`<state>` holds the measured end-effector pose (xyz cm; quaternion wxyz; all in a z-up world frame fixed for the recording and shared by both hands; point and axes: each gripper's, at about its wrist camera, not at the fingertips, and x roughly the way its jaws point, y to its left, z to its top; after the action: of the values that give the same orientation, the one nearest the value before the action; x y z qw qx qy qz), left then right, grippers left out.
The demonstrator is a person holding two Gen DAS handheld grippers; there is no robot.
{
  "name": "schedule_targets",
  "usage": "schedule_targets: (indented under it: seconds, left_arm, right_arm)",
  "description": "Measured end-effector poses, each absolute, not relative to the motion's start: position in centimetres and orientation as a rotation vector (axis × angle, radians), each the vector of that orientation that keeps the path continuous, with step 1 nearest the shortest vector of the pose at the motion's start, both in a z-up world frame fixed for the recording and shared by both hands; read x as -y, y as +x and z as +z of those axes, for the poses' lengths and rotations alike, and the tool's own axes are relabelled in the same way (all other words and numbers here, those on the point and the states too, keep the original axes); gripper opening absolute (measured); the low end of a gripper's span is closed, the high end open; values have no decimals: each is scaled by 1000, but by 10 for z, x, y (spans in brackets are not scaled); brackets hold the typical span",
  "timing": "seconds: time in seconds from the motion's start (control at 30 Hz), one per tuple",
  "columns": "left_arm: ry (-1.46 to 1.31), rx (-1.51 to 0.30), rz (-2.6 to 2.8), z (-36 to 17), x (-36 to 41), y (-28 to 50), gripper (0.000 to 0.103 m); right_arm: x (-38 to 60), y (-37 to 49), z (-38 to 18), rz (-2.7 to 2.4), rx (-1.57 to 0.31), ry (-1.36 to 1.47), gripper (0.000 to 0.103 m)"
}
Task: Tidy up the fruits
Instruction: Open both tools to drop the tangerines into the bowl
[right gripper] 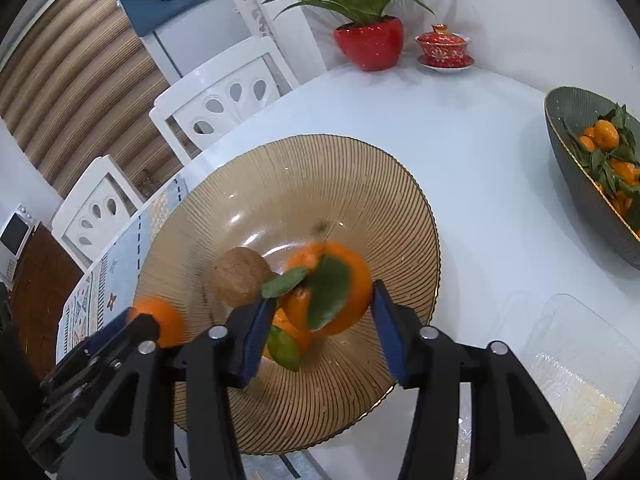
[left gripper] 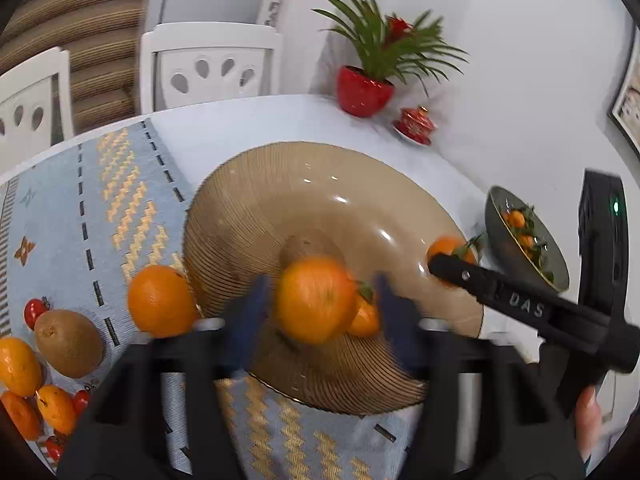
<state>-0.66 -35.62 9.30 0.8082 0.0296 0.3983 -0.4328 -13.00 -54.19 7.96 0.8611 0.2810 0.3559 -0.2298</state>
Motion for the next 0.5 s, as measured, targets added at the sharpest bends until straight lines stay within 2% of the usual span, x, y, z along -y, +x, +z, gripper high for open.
schedule_targets:
  seconds: [0.2,0.43,0.5]
  left_arm:
    - [35,-836,-925,100,328,-6,82]
    - [-26,-819,-850,106,249,-6,84]
    - [-37,-816,-805,106,219,-6,87]
  right_arm:
    - [532,-138,84,-465,-726,597,53]
    - [478,-134,91,-342,-723,533,53]
    - [451,-130,96,-291,-728,475,57]
